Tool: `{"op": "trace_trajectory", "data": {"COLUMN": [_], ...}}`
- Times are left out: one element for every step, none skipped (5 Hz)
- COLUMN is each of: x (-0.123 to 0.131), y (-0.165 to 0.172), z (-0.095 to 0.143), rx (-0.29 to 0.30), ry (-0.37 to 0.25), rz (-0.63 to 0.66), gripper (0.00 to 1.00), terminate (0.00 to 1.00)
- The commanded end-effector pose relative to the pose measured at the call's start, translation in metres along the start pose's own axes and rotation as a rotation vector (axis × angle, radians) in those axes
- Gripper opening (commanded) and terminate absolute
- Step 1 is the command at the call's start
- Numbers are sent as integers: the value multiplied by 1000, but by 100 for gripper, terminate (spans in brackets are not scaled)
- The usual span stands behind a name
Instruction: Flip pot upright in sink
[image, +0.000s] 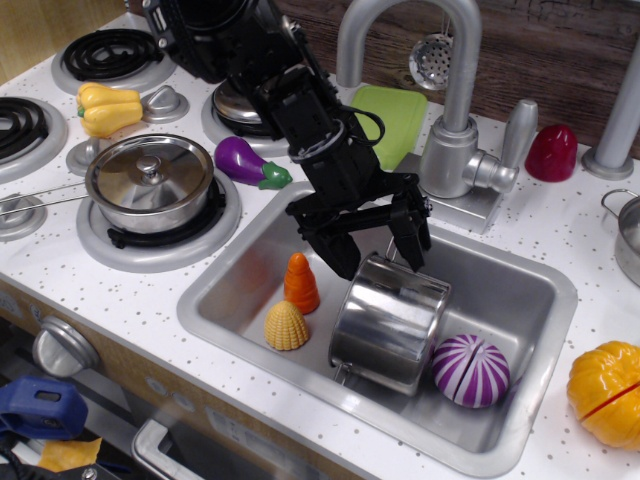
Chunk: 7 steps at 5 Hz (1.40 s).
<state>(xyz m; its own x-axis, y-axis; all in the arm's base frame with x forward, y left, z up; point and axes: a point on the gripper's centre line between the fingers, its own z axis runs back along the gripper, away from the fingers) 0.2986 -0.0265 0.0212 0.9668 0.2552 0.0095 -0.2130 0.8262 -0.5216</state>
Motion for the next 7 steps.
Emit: {"op": "trace_trajectory", "data": {"x": [2, -2, -3, -4, -6, -6, -4], "y": [-3, -5, -6, -7, -12, -10, -12], "z": [1, -3, -6, -8, -12, -12, -7], "rx": [-110, -148, -198, -300, -348, -357, -309], "ry": [-8, -13, -4, 14, 8, 9, 13], "rz": [3, 15, 25, 49, 67, 62, 57], "gripper": [100, 100, 100, 100, 0, 0, 0], "terminate": [0, 0, 0, 0, 0, 0, 0]}}
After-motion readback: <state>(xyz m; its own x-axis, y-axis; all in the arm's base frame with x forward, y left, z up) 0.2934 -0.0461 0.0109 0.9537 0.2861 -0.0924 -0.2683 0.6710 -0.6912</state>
